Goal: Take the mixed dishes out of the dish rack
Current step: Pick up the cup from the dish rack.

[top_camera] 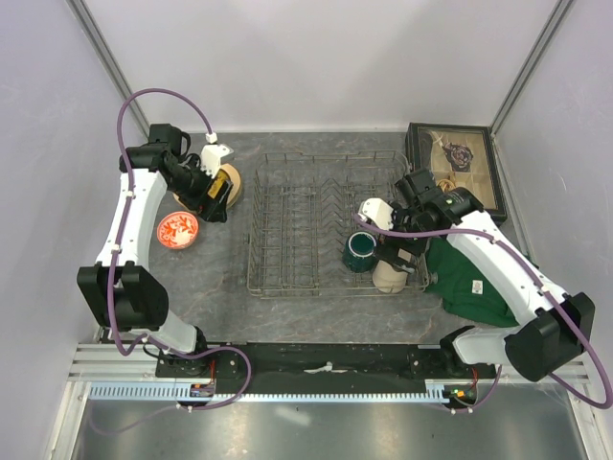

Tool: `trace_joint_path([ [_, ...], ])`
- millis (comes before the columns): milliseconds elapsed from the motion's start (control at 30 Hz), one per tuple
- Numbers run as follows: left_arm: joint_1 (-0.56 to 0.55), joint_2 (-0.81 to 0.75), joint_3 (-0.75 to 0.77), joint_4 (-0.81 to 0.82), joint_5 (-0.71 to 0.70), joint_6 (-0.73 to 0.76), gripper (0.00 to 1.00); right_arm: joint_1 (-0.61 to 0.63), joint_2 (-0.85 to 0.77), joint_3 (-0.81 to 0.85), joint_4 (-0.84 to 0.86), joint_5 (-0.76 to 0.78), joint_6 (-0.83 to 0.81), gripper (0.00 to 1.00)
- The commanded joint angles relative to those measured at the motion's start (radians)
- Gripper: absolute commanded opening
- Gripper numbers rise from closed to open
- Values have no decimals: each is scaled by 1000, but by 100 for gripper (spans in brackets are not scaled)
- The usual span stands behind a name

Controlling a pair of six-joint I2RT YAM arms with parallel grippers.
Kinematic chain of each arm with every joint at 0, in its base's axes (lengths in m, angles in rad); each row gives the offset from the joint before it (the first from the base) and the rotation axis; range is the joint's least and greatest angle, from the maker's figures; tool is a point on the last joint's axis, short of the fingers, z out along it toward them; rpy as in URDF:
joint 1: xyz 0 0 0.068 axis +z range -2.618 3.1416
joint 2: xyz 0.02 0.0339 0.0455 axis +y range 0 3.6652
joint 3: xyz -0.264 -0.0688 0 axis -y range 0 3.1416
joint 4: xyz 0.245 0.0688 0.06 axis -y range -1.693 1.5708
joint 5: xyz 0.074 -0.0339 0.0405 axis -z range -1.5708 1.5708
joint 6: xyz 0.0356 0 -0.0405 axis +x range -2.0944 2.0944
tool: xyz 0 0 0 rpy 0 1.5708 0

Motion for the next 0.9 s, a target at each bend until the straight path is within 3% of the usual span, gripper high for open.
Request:
trace_joint_path([
  [0, -3, -36, -1, 29, -11, -25, 97, -13, 6, -17, 22, -22, -32, 98],
  [633, -45, -21, -4, 38, -26, -36, 97, -43, 48, -79, 88, -65, -62, 97],
  [867, -45, -26, -10, 40, -32, -36, 97, -43, 80, -76, 92, -80, -68, 87],
])
